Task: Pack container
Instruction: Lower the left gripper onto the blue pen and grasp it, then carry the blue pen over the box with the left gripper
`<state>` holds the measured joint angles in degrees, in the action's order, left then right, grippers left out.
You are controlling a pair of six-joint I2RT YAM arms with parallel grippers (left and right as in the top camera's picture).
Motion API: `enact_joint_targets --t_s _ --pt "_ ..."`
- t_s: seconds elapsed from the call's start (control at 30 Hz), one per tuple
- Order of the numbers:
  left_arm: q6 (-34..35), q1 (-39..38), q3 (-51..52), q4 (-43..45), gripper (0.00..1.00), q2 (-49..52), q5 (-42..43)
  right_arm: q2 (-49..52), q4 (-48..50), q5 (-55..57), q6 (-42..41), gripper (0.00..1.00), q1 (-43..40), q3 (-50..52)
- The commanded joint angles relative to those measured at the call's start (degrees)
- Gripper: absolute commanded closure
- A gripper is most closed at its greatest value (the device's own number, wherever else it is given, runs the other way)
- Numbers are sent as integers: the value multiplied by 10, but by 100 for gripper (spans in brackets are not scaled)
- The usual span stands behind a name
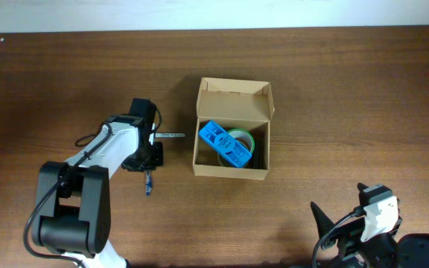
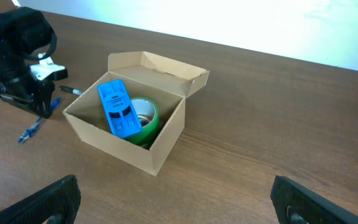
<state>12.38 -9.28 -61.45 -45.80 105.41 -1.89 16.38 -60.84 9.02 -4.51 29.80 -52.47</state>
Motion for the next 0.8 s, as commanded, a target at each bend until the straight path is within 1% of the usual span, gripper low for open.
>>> enact_joint_targets --t_s 0.0,0.03,0.2,0.33,0.53,0.67,0.77 --pt "-5 3 5 15 92 28 7 -2 2 7 -5 1 -3 1" --pt "-4 3 5 15 98 27 7 -2 2 7 -5 1 -3 1" --pt "17 3 5 16 98 23 7 -2 2 7 -5 1 -3 1" --pt "41 3 5 21 98 -6 7 -2 2 7 -5 1 -3 1" --pt "78 -3 5 21 98 -90 12 -2 2 7 -5 1 -3 1" --pt "110 -29 0 21 98 -151 13 -2 2 7 -5 1 -3 1" --pt "151 -56 -11 21 98 -182 12 -2 2 7 -5 1 -3 1"
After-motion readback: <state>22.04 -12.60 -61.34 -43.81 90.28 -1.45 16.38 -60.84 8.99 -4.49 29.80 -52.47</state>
